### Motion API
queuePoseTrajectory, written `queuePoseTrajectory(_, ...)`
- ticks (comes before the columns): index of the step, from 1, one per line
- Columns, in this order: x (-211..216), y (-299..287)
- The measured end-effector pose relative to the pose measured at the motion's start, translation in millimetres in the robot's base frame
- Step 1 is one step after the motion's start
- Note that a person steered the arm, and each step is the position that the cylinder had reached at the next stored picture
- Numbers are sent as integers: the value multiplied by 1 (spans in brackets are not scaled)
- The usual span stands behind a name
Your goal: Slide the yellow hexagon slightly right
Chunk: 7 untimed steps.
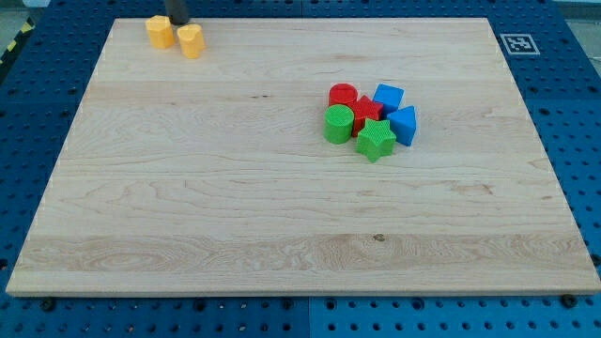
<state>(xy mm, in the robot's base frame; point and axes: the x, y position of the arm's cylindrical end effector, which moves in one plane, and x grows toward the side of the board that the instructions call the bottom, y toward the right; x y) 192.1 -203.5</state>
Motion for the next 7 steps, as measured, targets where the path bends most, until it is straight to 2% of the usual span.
queuePoseTrajectory(1, -1, -31)
queuePoseTrajectory(3, 12, -35)
queuePoseTrajectory(4, 40, -38)
queuePoseTrajectory(7, 49, -42)
